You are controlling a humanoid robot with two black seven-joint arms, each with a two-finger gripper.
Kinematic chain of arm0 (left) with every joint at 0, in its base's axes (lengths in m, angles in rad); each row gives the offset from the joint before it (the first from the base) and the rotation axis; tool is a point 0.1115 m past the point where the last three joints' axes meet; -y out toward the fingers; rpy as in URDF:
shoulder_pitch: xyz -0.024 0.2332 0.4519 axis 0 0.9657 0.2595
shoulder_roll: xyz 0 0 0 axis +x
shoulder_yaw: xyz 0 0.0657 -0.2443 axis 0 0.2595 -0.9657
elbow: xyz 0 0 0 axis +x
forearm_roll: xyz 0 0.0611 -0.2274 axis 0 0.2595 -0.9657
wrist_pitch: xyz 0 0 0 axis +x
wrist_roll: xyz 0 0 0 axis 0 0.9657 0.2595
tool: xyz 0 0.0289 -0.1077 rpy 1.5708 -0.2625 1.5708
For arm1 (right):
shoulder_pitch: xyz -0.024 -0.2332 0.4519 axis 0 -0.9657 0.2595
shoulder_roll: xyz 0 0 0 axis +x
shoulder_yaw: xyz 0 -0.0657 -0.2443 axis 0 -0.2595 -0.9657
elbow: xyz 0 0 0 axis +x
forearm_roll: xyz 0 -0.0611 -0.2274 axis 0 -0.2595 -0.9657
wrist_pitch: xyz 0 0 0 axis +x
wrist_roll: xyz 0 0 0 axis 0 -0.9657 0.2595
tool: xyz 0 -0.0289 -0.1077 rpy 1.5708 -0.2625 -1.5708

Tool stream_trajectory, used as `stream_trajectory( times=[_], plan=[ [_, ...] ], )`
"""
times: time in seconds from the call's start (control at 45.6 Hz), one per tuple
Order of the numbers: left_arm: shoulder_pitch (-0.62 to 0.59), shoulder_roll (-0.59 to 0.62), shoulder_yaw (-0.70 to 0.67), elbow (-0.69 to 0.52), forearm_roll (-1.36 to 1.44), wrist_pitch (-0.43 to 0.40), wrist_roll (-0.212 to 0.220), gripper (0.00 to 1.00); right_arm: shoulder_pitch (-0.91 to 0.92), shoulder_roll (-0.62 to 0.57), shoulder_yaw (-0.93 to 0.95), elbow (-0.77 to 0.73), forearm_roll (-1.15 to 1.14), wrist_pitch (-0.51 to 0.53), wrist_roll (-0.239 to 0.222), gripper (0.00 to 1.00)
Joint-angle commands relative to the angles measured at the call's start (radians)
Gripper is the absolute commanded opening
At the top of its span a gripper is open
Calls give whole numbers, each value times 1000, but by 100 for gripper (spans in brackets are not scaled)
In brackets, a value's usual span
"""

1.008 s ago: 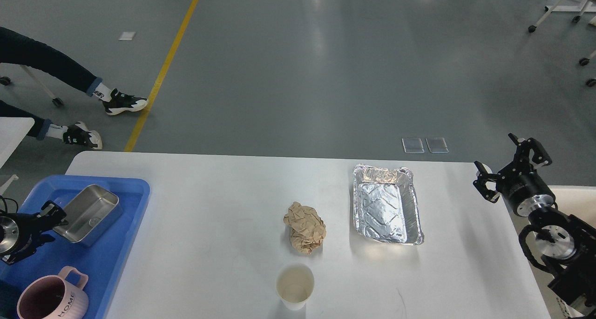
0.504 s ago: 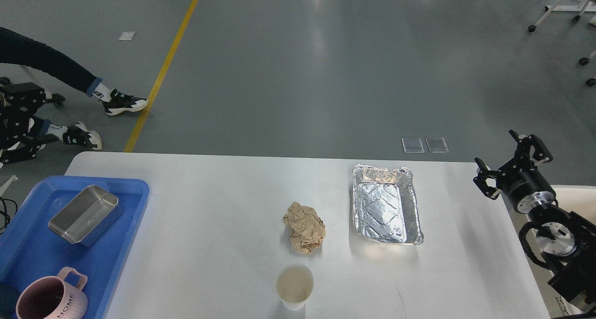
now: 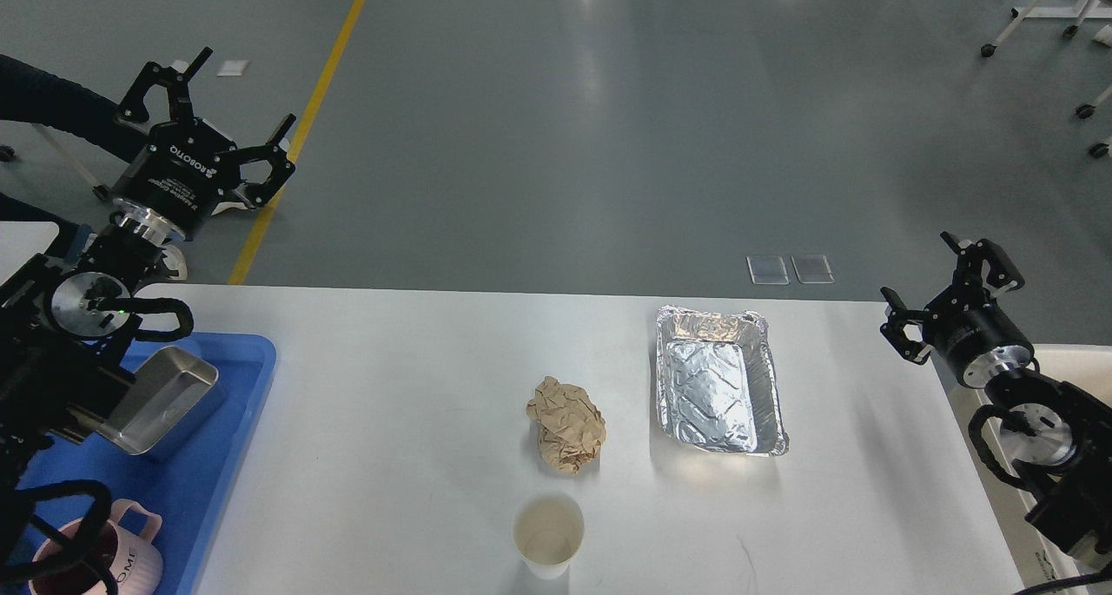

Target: Tidy desktop

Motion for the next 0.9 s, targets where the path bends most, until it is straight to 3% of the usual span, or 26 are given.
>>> stream_trajectory(
  times=[0.0,0.219,0.329,0.438,0.504,0.876],
  plan=[
    [74,-116,-140,-1,-13,13,2,98,47,9,-135,-4,0,-6,1,100],
    [145,-227,-317,-1,-31,8,2,98,49,14,-219,17,-5,-30,3,100],
    [150,-260,-340,4,-31,17,4,98,62,-30,-322,48,-91,14,43,100],
    [154,-267,-334,27,-31,19,2,98,70,-139,-385,111,-259,71,139,100],
    [163,-267,-332,33,-30,17,2,98,72,-199,-413,177,-387,74,169,100],
    [240,-262,-328,31,-25,13,2,98,55,-724,-424,746,-852,71,175,100]
  ],
)
